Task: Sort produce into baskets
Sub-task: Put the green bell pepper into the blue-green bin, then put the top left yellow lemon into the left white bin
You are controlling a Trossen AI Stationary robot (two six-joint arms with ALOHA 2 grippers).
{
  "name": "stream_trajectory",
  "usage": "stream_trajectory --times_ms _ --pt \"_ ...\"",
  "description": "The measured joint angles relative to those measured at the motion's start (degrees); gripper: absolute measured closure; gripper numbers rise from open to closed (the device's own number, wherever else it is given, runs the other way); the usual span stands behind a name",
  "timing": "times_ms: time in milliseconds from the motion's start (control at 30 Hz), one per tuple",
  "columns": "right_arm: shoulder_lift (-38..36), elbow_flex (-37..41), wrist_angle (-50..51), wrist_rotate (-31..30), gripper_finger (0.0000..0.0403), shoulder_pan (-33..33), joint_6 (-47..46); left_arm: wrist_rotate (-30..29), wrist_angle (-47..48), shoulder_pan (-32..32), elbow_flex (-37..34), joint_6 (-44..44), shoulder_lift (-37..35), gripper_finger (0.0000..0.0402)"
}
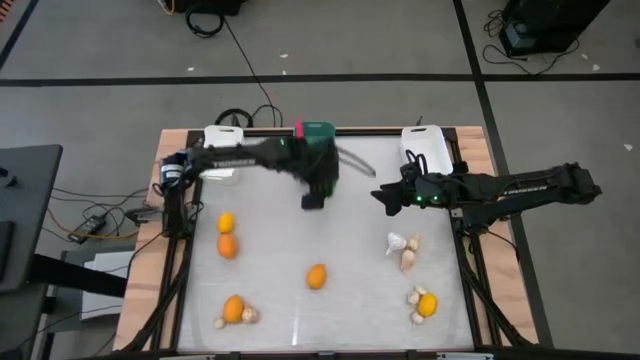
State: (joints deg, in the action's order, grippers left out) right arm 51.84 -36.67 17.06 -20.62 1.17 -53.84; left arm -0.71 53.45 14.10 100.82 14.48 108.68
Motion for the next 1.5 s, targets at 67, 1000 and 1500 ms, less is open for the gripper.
stream_trajectory --times_ms 67,1000,1500 --pt "0.0 0.0 0.5 -0.6 0.013 0.0 0.0 -0.8 0.7 3.2 1.9 -0.1 0.0 0.0062" --pt "1.6 0.0 0.3 -1.2 0.0131 -5.5 6.0 -3.7 -9.7 21.1 3.9 -5.6 11.9 0.0007" --pt "1.6 0.0 0.3 1.2 0.0131 -10.5 6.9 -3.7 0.4 20.0 13.2 -8.8 6.0 0.0047"
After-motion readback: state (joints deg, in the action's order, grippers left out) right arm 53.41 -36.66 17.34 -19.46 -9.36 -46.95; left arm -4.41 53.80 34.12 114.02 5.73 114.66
